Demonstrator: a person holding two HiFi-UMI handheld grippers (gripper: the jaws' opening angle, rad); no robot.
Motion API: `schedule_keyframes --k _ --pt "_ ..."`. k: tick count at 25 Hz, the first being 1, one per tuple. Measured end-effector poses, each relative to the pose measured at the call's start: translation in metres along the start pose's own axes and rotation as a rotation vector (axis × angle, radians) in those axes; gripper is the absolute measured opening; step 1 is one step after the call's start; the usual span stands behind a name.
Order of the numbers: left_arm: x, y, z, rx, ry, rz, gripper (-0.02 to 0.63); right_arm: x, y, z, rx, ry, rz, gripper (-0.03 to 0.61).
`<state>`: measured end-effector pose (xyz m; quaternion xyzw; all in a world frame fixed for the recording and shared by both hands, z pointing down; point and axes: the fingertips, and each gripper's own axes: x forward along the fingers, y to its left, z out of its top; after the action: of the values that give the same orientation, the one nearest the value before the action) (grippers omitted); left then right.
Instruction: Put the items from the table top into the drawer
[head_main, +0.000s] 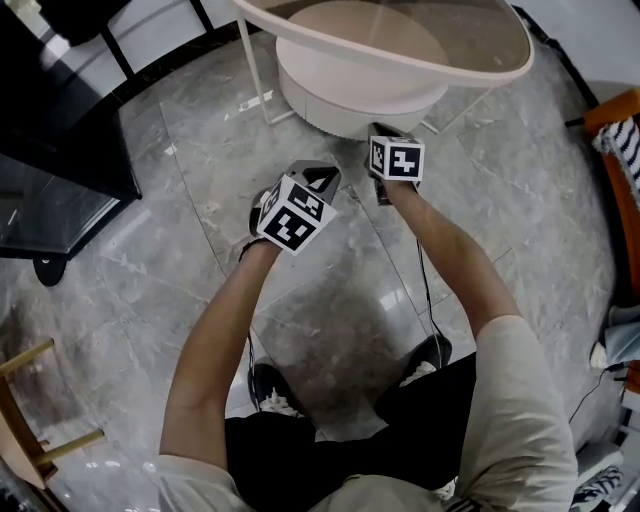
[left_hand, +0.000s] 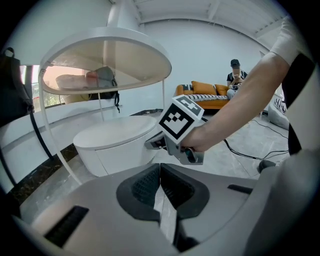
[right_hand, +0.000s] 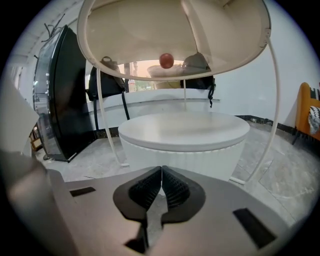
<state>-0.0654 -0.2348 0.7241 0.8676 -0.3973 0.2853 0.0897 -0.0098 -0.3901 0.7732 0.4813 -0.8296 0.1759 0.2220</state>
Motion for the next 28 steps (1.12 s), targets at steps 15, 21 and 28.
schedule_keyframes --k 15,21,28 --pt "-0.094 0.007 0.03 -0.401 0.181 0.172 0.021 -0.18 0.029 0.026 -0.224 0.183 0.212 0.035" --pt "-0.203 -0.01 0.156 -0.437 0.179 0.163 0.021 -0.307 0.013 0.106 -0.239 0.282 0.161 0.035" --pt "-0.386 -0.036 0.289 -0.573 0.099 0.161 0.021 -0.503 0.075 0.228 -0.376 0.317 0.067 0.035"
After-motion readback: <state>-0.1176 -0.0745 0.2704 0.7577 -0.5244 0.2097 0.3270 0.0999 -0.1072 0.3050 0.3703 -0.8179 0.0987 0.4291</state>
